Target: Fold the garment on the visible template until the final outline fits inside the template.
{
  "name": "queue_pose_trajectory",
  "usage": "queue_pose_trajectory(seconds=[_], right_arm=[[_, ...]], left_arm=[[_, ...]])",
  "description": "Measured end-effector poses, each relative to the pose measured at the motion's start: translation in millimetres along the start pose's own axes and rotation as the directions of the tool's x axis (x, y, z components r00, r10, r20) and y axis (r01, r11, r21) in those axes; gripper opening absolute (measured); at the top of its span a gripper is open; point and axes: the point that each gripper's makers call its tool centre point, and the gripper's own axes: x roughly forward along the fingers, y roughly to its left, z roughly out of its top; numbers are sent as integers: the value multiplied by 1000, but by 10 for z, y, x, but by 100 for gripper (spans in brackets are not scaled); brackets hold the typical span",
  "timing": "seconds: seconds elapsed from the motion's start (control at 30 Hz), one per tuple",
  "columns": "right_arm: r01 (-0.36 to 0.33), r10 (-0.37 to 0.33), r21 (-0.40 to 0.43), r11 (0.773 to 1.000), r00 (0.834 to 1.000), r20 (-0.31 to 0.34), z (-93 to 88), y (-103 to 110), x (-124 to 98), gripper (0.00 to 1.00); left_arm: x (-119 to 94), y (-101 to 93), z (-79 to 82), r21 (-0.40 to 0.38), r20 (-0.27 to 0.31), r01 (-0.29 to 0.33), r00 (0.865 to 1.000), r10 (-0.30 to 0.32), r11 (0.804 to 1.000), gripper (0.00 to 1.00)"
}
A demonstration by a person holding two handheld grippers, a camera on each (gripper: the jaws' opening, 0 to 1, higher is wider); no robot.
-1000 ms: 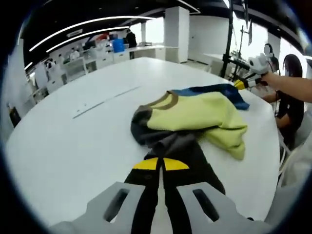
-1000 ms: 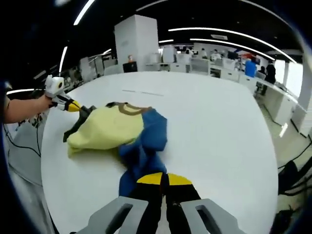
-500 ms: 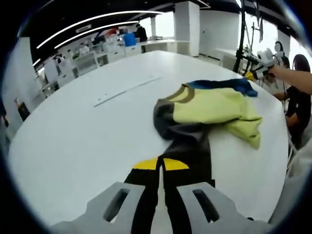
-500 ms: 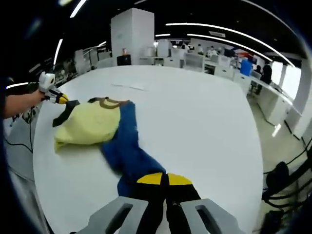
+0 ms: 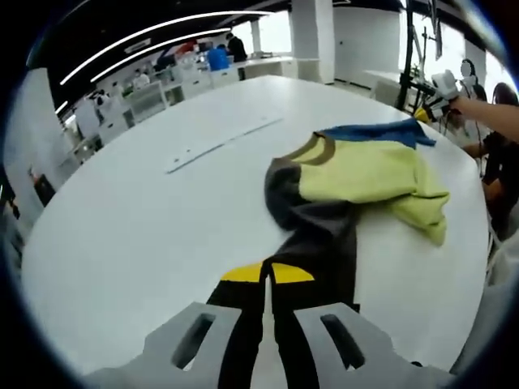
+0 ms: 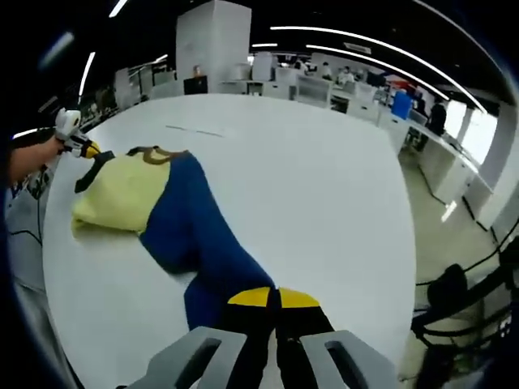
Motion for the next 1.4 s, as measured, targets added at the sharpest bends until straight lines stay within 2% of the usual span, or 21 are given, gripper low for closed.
queue_pose_trajectory(seconds=[0.43,0.63,0.9,1.27,1.4], right_arm=[[20,-20,5,1000,999,-37,-114,-171,28,0],[39,-38,12,999,998,-54,-178,-297,8,0],[52,-52,1,999,996,-68,-193,-379,4,0],[67,-68,-17,998,993,-99,-252,-469,1,0],[69,-72,-29,997,992,-107,-244,-485,5,0]], left_arm=[[-38,142,-147,-34,-46,-39,998,37,999,0],[-70,281,-204,-85,-55,-59,997,54,995,0],[-105,458,-272,-106,-82,-92,993,84,990,0],[-175,687,-390,-97,-136,-133,983,119,986,0],[-198,736,-386,-83,-145,-140,981,127,987,0]])
